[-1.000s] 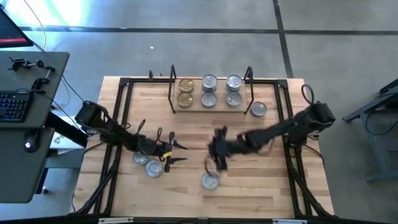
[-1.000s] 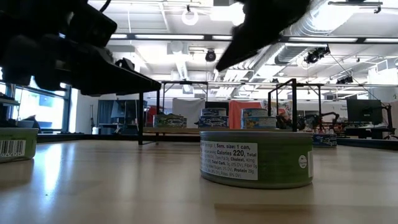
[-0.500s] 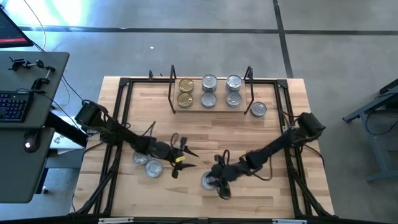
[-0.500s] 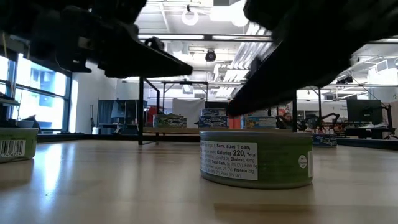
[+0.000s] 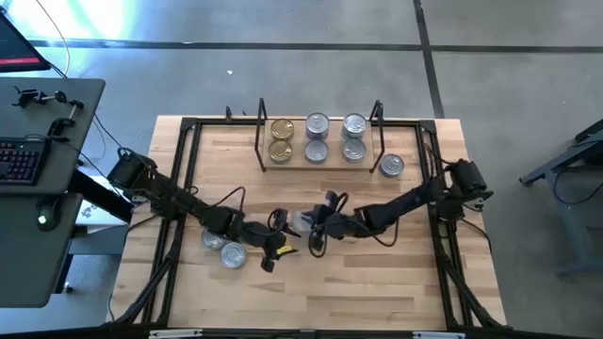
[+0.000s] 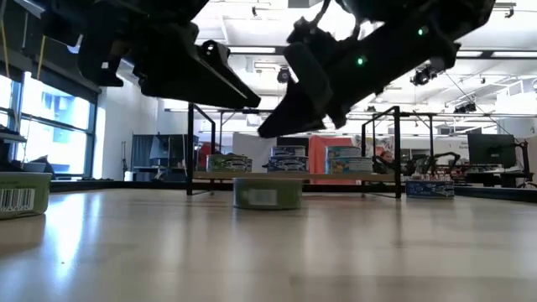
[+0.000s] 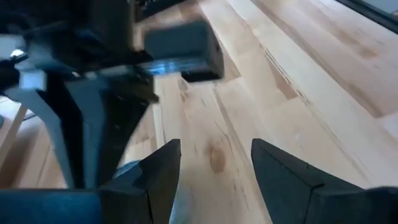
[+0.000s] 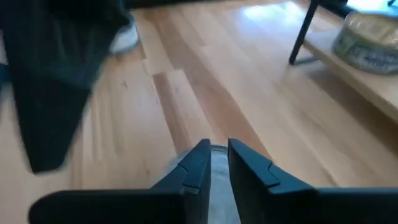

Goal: Stack canned seafood by type on shelf
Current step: Stack the green tuna can on top of the green tuna can on the shelf

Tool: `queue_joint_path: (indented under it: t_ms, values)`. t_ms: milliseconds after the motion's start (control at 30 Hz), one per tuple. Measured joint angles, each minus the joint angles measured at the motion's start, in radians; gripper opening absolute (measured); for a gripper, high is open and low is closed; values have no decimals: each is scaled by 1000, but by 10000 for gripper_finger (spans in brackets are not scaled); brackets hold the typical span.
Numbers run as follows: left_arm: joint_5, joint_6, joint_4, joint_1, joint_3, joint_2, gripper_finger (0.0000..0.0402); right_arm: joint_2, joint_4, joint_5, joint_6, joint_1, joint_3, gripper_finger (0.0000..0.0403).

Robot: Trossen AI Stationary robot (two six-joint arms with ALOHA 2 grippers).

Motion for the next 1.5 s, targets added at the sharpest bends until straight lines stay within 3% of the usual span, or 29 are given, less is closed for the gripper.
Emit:
queue_joint_path:
  t_ms: [200,333,433,667,933,1167,1300,1500]
  values:
    - [-9,-19,-8,37,0,35,188,-29,-113,136,103,-11,1,39]
    - [-23,-37,5,85,-1,87,188,6,-235,178,327,-55,-11,39]
    - [-97,-55,0,109,-1,133,188,40,-246,189,418,-77,-26,39]
    - [-275,-63,-37,119,-1,156,188,62,-233,37,412,-74,-26,39]
    - [-407,-144,-301,93,-2,40,188,32,-225,-57,483,41,-25,39]
    - [-324,-215,-397,46,-1,7,188,24,-255,50,411,109,-24,39]
    - [-239,-143,-320,13,-2,17,188,24,-258,58,367,114,-24,39]
    - [-199,26,-110,11,0,84,188,24,-208,61,280,128,-21,39]
